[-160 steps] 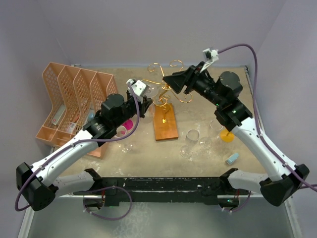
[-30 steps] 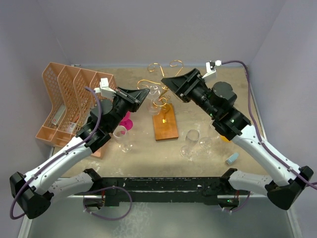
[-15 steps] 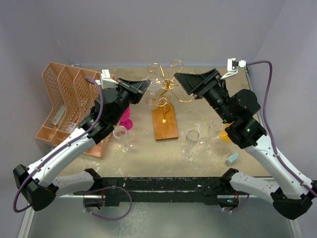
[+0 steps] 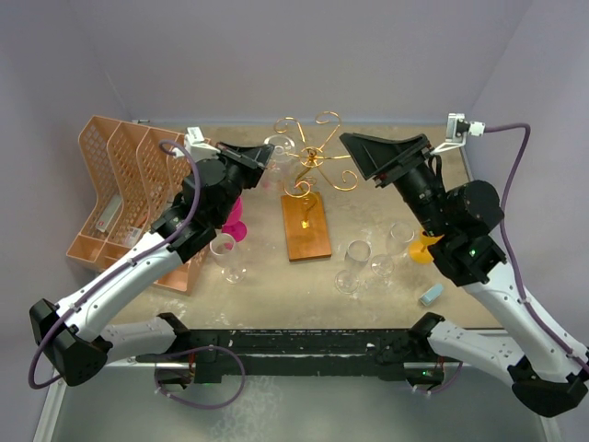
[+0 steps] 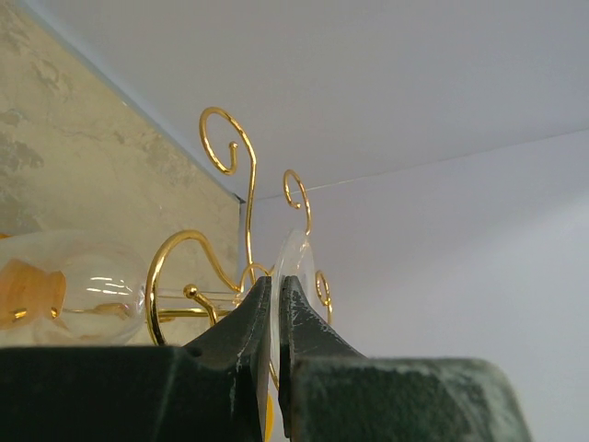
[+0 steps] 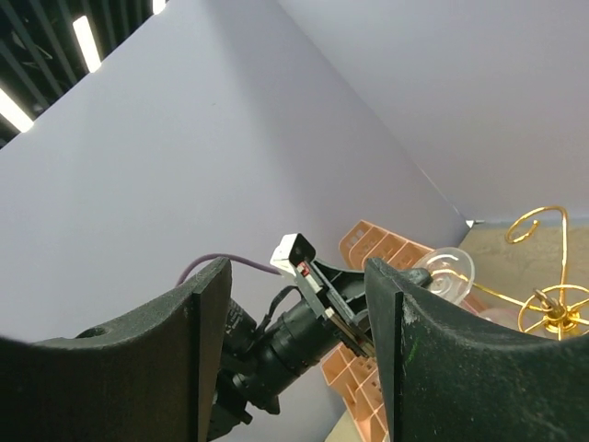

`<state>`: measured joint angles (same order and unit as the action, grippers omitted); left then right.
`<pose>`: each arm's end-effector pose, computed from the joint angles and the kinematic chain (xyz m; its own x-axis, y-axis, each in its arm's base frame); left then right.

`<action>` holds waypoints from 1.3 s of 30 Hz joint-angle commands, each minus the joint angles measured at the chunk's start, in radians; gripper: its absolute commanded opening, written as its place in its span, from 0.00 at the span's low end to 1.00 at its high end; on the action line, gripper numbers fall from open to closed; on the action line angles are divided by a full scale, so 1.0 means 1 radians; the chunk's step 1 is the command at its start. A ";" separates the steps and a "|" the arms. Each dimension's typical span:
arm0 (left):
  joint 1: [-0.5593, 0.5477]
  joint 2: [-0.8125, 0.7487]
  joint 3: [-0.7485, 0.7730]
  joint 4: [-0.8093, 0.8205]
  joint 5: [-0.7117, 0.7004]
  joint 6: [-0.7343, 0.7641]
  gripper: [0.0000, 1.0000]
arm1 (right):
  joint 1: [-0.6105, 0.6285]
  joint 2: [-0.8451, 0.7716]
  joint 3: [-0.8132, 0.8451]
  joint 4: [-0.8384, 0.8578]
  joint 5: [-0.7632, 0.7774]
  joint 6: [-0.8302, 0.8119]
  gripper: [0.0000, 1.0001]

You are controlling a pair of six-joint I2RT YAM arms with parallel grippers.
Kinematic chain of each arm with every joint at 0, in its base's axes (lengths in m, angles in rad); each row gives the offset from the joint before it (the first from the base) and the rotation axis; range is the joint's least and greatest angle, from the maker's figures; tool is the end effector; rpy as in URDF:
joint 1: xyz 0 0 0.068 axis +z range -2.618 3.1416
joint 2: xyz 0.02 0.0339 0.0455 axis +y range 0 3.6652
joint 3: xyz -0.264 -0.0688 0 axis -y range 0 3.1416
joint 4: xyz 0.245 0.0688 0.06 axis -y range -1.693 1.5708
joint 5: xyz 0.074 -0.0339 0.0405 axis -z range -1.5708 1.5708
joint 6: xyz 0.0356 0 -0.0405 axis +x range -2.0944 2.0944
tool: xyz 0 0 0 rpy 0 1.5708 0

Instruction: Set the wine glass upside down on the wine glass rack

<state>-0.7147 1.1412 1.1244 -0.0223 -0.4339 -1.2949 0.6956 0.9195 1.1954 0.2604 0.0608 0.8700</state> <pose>0.2079 -0.1606 0.4052 -0.2749 -0.9173 -0.2880 0.0471 0.2863 -0.9570 0.1346 0.1095 0.5039 -0.2053 0.8224 -0.5306 -0.6864 0.2654 0.6770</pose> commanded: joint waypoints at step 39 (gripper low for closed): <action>-0.001 -0.110 -0.046 0.001 -0.003 0.059 0.00 | 0.005 -0.065 -0.067 0.116 -0.006 -0.005 0.61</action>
<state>-0.7155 1.0264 1.0489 -0.0742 -0.5034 -1.2369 0.6956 0.8680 1.1374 0.3283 0.0608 0.8639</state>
